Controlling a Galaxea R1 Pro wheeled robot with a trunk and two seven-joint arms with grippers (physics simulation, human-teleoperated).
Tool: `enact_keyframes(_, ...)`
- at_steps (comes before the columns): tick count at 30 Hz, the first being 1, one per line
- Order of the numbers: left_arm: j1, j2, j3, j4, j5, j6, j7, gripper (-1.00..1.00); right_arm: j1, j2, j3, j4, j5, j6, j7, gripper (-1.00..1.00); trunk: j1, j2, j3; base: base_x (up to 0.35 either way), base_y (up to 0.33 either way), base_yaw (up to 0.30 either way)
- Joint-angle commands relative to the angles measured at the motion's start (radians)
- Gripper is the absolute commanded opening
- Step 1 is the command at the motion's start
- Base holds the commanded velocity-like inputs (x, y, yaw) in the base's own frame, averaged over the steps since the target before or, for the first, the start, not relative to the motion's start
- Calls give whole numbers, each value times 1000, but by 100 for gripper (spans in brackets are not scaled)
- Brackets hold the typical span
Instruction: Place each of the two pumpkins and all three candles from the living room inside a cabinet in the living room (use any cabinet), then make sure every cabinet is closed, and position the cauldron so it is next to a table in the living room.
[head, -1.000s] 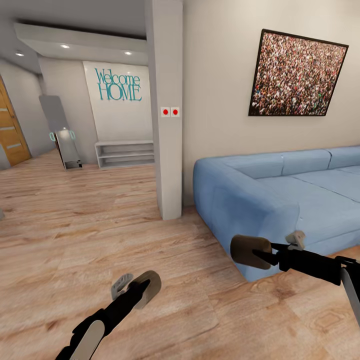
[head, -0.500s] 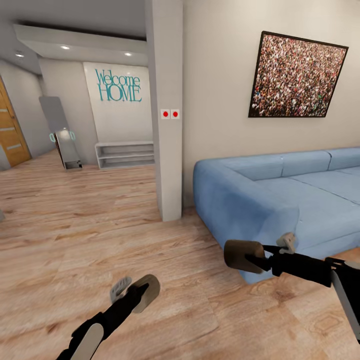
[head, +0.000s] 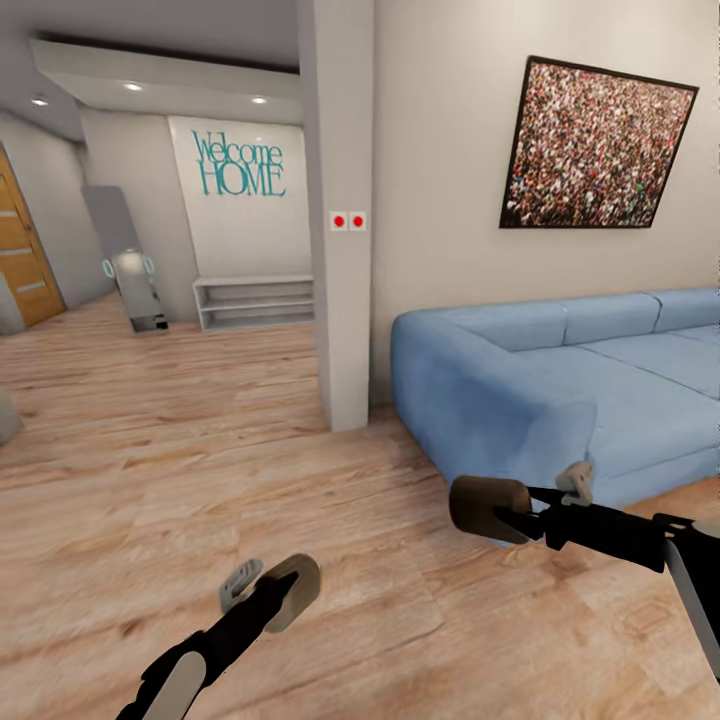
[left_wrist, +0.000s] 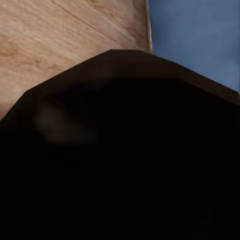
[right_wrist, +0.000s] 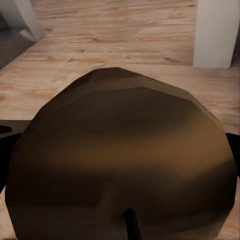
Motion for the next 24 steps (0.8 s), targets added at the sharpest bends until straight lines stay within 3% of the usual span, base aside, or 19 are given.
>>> enact_keyframes(1, -1, 1, -1, -1, 8, 2, 1, -100, -1, 0, -1, -1, -6, 9, 0, -100, -1, -1, -3, -249, 184, -52)
enact_keyframes(10, -1, 0, -1, 0, 8, 2, 1, -100, 1, 8, 1, 0, -6, 5, -4, -100, -1, -1, -11, -251, 189, -160)
enact_keyframes(24, -1, -7, -1, -1, 8, 2, 3, -100, 2, 10, 7, 1, -8, -24, 2, -100, -1, -1, -11, -293, 151, -53)
